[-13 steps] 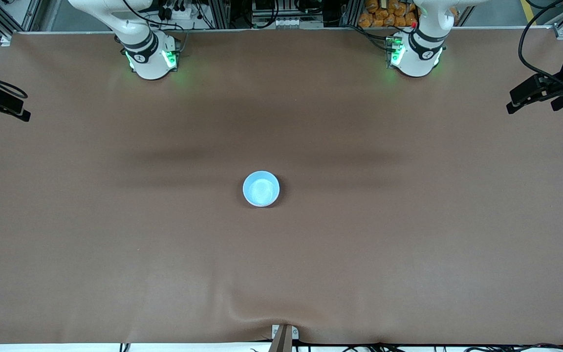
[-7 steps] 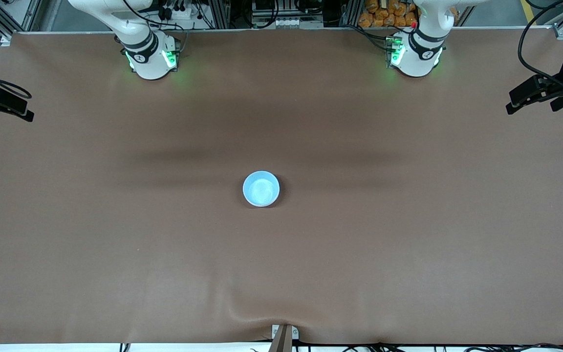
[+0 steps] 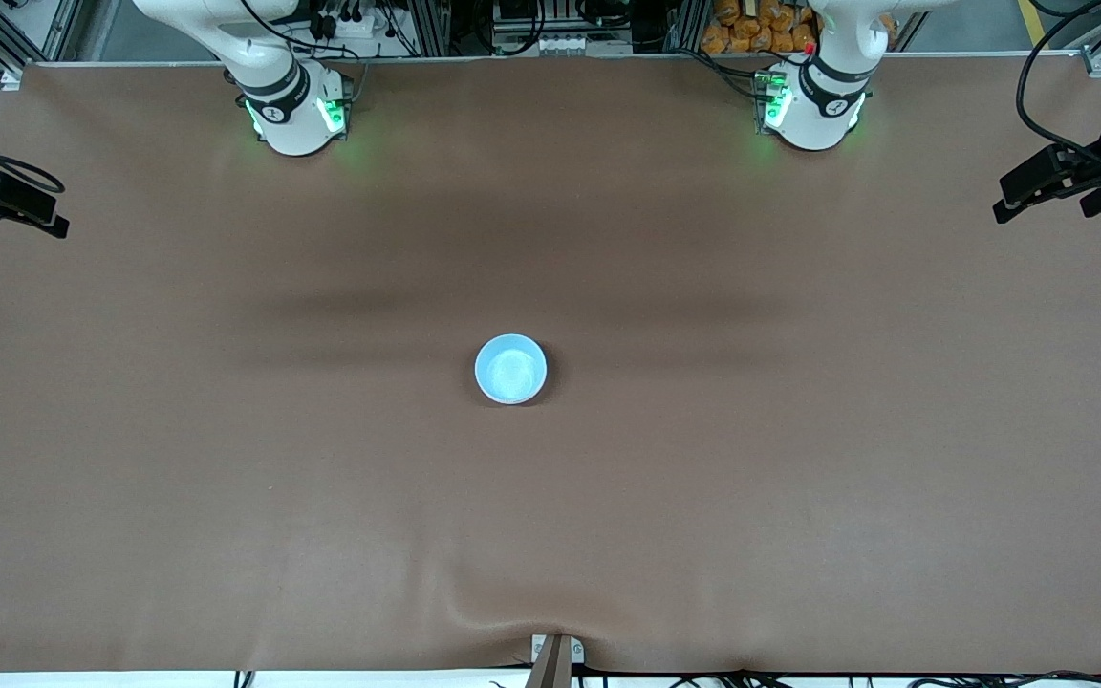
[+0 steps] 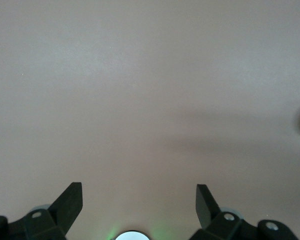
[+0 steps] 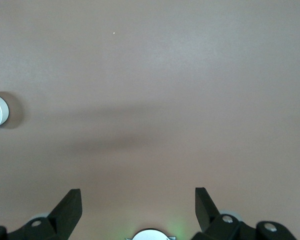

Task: Stack pink and blue bowls on white bowl

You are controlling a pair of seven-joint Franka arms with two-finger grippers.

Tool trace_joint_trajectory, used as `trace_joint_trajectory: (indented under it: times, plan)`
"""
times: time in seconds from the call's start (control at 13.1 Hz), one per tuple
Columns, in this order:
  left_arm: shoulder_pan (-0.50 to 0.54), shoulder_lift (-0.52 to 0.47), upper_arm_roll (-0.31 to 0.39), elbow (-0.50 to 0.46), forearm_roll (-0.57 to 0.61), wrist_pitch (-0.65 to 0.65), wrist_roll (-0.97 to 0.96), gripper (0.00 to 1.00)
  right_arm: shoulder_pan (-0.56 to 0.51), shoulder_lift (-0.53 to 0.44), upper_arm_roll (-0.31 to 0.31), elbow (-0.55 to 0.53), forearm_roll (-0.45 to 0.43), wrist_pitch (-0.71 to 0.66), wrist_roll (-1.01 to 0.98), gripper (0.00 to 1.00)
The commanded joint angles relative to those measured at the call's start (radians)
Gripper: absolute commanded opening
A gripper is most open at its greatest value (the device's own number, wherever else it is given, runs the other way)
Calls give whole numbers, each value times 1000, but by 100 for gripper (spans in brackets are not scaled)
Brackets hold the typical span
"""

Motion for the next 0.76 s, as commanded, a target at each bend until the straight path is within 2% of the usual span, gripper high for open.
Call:
trace_joint_trajectory:
  times: [0.0, 0.68]
  plan:
    - [7, 5, 0, 25, 13, -7, 9, 100, 10, -23, 1, -17, -11, 4, 20, 100]
    - [6, 11, 0, 33, 32, -8, 6, 100, 4, -17, -1, -20, -11, 11, 13, 100]
